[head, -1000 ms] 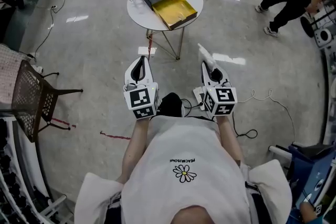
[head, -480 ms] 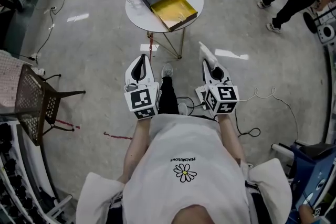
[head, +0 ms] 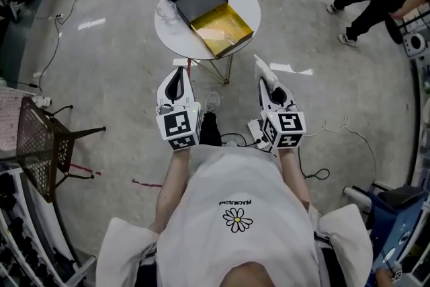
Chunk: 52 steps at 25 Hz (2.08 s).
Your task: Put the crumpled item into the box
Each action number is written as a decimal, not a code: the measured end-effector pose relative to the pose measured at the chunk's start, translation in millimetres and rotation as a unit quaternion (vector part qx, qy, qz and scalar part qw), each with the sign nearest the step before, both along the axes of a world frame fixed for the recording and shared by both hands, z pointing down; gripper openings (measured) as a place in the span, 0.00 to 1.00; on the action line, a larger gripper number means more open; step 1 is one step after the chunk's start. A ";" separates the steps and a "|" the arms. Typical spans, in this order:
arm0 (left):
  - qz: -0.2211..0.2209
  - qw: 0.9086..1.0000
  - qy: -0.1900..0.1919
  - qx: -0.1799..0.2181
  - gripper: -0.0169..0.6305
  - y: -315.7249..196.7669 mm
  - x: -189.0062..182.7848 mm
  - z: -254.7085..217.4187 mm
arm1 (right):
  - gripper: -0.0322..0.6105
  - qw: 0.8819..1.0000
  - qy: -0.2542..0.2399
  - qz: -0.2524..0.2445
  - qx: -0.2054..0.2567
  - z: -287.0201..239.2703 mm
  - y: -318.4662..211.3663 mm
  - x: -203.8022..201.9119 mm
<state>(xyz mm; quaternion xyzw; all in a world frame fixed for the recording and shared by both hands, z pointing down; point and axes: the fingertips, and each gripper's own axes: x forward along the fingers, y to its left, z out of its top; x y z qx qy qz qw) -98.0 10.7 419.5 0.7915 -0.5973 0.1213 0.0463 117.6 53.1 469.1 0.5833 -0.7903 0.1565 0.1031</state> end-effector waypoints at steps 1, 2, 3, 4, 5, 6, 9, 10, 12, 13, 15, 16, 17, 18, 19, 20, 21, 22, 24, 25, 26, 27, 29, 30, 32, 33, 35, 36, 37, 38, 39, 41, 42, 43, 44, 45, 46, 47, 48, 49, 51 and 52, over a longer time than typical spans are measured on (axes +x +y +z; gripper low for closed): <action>0.003 1.000 0.001 -0.003 0.03 -11.2 -0.1 1.2 | 0.11 1.000 0.002 0.002 -0.002 -0.1 -11.0 -0.1; 0.006 1.000 0.002 -0.005 0.03 -22.8 -0.6 1.9 | 0.11 1.000 0.003 0.005 -0.003 -1.3 -22.6 -0.7; 0.008 1.000 0.004 -0.007 0.03 -34.6 -1.7 1.7 | 0.11 1.000 0.003 0.006 -0.001 -3.5 -34.5 -2.2; 0.012 1.000 0.005 -0.007 0.03 -46.6 -3.0 0.9 | 0.11 1.000 0.003 0.004 0.002 -6.4 -46.4 -4.8; 0.017 1.000 0.005 -0.008 0.03 -59.1 -4.2 0.1 | 0.11 1.000 0.004 0.002 0.006 -9.3 -58.5 -7.9; 0.022 1.000 0.003 -0.008 0.03 -72.1 -5.2 -0.2 | 0.11 1.000 0.006 -0.001 0.008 -11.5 -70.4 -10.7; 0.035 0.999 0.005 -0.014 0.03 -111.3 -8.7 1.4 | 0.11 1.000 0.020 0.001 0.011 -15.2 -103.6 -14.7; 0.040 0.999 0.007 -0.015 0.03 -124.1 -9.7 2.2 | 0.11 1.000 0.023 0.005 0.011 -16.5 -114.2 -15.6; 0.049 0.999 0.009 -0.017 0.03 -151.5 -11.7 3.8 | 0.11 1.000 0.023 0.013 0.012 -19.0 -137.4 -19.0; 0.052 0.998 0.010 -0.018 0.03 -165.3 -12.8 4.6 | 0.11 1.000 0.022 0.016 0.013 -19.7 -149.4 -21.6; 0.057 0.998 0.013 -0.021 0.03 -188.0 -13.5 7.2 | 0.11 0.999 0.023 0.021 0.015 -20.2 -170.0 -26.6; 0.060 0.998 0.014 -0.023 0.03 -196.4 -13.0 9.4 | 0.11 0.999 0.024 0.023 0.015 -20.0 -178.6 -28.8; 0.062 0.998 0.015 -0.026 0.03 -203.0 -12.5 12.1 | 0.11 0.999 0.025 0.023 0.015 -19.7 -186.3 -31.0; 0.063 0.997 0.016 -0.030 0.03 -207.5 -12.6 15.3 | 0.11 0.999 0.026 0.020 0.014 -19.2 -192.4 -33.7; 0.062 0.997 0.018 -0.034 0.03 -209.9 -13.3 18.8 | 0.11 0.999 0.027 0.016 0.013 -18.5 -196.5 -36.9; 0.060 0.997 0.019 -0.039 0.03 -211.0 -14.1 22.1 | 0.11 0.999 0.028 0.011 0.011 -17.4 -199.3 -40.1; 0.058 0.997 0.019 -0.042 0.03 -211.9 -14.3 24.6 | 0.11 1.000 0.028 0.006 0.010 -16.1 -201.8 -42.6; 0.058 0.997 0.019 -0.044 0.03 -213.3 -13.4 26.0 | 0.11 1.000 0.028 0.001 0.009 -15.0 -204.9 -44.0; 0.055 0.997 0.018 -0.043 0.03 -217.0 -9.9 25.9 | 0.11 1.000 0.028 -0.007 0.009 -13.0 -212.2 -44.1; 0.052 0.998 0.019 -0.041 0.03 -219.0 -8.3 25.1 | 0.11 1.000 0.027 -0.010 0.009 -11.9 -216.1 -43.7; 0.047 0.998 0.019 -0.038 0.03 -221.0 -7.3 24.3 | 0.11 1.000 0.026 -0.014 0.009 -10.5 -220.1 -43.5; 0.040 0.998 0.020 -0.036 0.03 -222.8 -7.0 23.8 | 0.11 0.999 0.024 -0.019 0.009 -9.1 -223.8 -43.8; 0.020 0.999 0.022 -0.035 0.03 -225.2 -7.0 23.9 | 0.11 0.999 0.021 -0.035 0.007 -7.4 -229.0 -45.3; 0.010 0.999 0.025 -0.035 0.03 -225.9 -6.2 23.5 | 0.11 0.999 0.017 -0.045 0.006 -8.1 -230.7 -46.0; -0.008 0.999 0.031 -0.031 0.03 -227.9 -2.3 19.3 | 0.11 0.998 0.007 -0.068 0.007 -11.5 -233.9 -46.1; -0.015 0.999 0.032 -0.027 0.03 -229.3 0.4 16.1 | 0.11 0.997 0.003 -0.078 0.007 -13.0 -235.6 -45.4; -0.026 0.999 0.030 -0.020 0.03 -232.7 6.4 10.9 | 0.11 0.996 -0.001 -0.092 0.009 -14.2 -239.7 -42.8; -0.030 0.999 0.029 -0.018 0.03 -234.0 9.7 9.3 | 0.11 0.995 -0.002 -0.097 0.010 -14.3 -241.8 -41.0; -0.033 0.999 0.029 -0.017 0.03 -234.9 13.0 8.1 | 0.11 0.995 -0.003 -0.102 0.011 -14.2 -243.6 -39.2; -0.033 0.999 0.027 -0.016 0.03 -235.2 16.2 7.3 | 0.11 0.994 -0.003 -0.107 0.012 -14.0 -245.2 -37.5; -0.033 0.999 0.024 -0.014 0.03 -235.4 18.9 6.8 | 0.11 0.994 -0.002 -0.111 0.013 -13.8 -246.6 -36.1; -0.034 0.999 0.017 -0.014 0.03 -236.2 21.7 7.0 | 0.11 0.993 0.000 -0.118 0.015 -13.3 -248.6 -34.7; -0.036 0.999 0.015 -0.015 0.03 -237.0 22.3 7.3 | 0.11 0.993 0.000 -0.121 0.015 -13.1 -249.1 -34.3; -0.037 0.999 0.015 -0.015 0.03 -237.9 23.0 7.4 | 0.11 0.992 0.000 -0.123 0.016 -13.0 -249.4 -33.6; -0.037 0.999 0.015 -0.016 0.03 -239.0 24.0 7.3 | 0.11 0.992 0.000 -0.125 0.015 -12.6 -249.7 -32.7; -0.037 0.999 0.014 -0.016 0.03 -239.8 25.2 7.0 | 0.11 0.992 -0.001 -0.127 0.014 -11.7 -249.9 -31.7; -0.037 0.999 0.013 -0.016 0.03 -240.5 26.1 6.7 | 0.11 0.992 -0.001 -0.128 0.012 -10.4 -250.3 -31.0; -0.037 0.999 0.012 -0.016 0.03 -241.1 26.6 6.6 | 0.11 0.991 -0.001 -0.130 0.010 -8.9 -250.7 -30.7; -0.037 0.999 0.011 -0.017 0.03 -241.7 26.9 6.6 | 0.11 0.991 0.000 -0.131 0.008 -7.9 -251.3 -30.5; -0.037 0.999 0.011 -0.017 0.03 -242.5 27.0 6.7 | 0.11 0.991 0.003 -0.133 0.009 -7.6 -252.0 -30.5; -0.038 0.999 0.010 -0.018 0.03 -245.2 26.2 6.9 | 0.11 0.990 0.018 -0.142 0.013 -7.9 -254.2 -32.0; -0.039 0.999 0.011 -0.018 0.03 -246.6 25.3 6.7 | 0.11 0.988 0.035 -0.152 0.018 -7.5 -255.5 -34.2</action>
